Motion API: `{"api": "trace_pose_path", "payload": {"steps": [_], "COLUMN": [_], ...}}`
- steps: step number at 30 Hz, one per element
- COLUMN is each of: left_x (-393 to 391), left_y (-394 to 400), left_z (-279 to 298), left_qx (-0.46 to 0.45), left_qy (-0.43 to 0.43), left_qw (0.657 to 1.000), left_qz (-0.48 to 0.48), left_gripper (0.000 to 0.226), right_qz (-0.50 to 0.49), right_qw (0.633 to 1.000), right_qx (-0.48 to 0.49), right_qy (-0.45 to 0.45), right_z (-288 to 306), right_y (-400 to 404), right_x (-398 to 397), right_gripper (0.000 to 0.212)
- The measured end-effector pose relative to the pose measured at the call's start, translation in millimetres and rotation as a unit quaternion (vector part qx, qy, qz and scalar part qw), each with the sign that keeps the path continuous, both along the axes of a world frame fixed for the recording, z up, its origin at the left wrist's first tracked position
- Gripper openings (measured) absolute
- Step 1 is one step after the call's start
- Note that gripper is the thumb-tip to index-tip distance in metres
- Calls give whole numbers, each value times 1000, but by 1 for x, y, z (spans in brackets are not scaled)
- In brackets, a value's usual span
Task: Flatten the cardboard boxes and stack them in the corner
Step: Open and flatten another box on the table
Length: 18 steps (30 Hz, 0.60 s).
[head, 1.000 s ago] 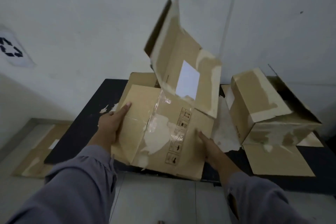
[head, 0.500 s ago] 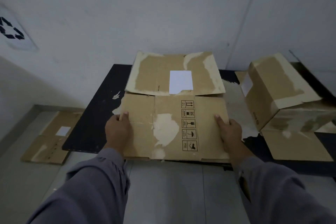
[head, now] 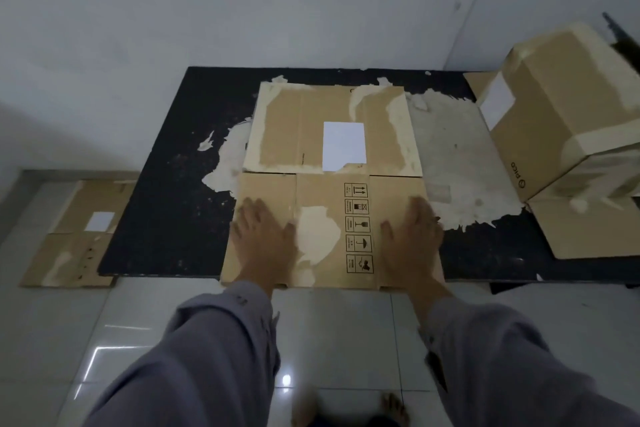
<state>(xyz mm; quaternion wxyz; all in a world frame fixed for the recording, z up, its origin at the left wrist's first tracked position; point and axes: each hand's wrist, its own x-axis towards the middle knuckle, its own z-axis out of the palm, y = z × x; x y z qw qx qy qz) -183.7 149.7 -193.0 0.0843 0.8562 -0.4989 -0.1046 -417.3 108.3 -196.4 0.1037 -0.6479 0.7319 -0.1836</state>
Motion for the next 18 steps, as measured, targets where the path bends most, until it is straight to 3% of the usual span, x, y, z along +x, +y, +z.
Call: {"api": "trace_pose_path", "payload": {"steps": [3, 5, 14, 18], "left_x": [-24, -34, -36, -37], "left_y": [-1, -3, -10, -22], "left_z": [-22, -32, -40, -34], "left_qx": [-42, -37, -33, -26], "left_qy": [-6, -20, -42, -41], "left_qw": [973, 955, 955, 956], "left_qz": [-227, -293, -293, -289], "left_gripper": [65, 64, 70, 67], "right_qz": [159, 204, 205, 178], "right_qw": [986, 975, 974, 976], "right_qx": [29, 45, 27, -28], "right_qy": [38, 80, 96, 122], "right_z": [-20, -30, -33, -23], "right_y": [7, 9, 2, -37], "right_x": [25, 30, 30, 39], "right_gripper": [73, 74, 68, 43]}}
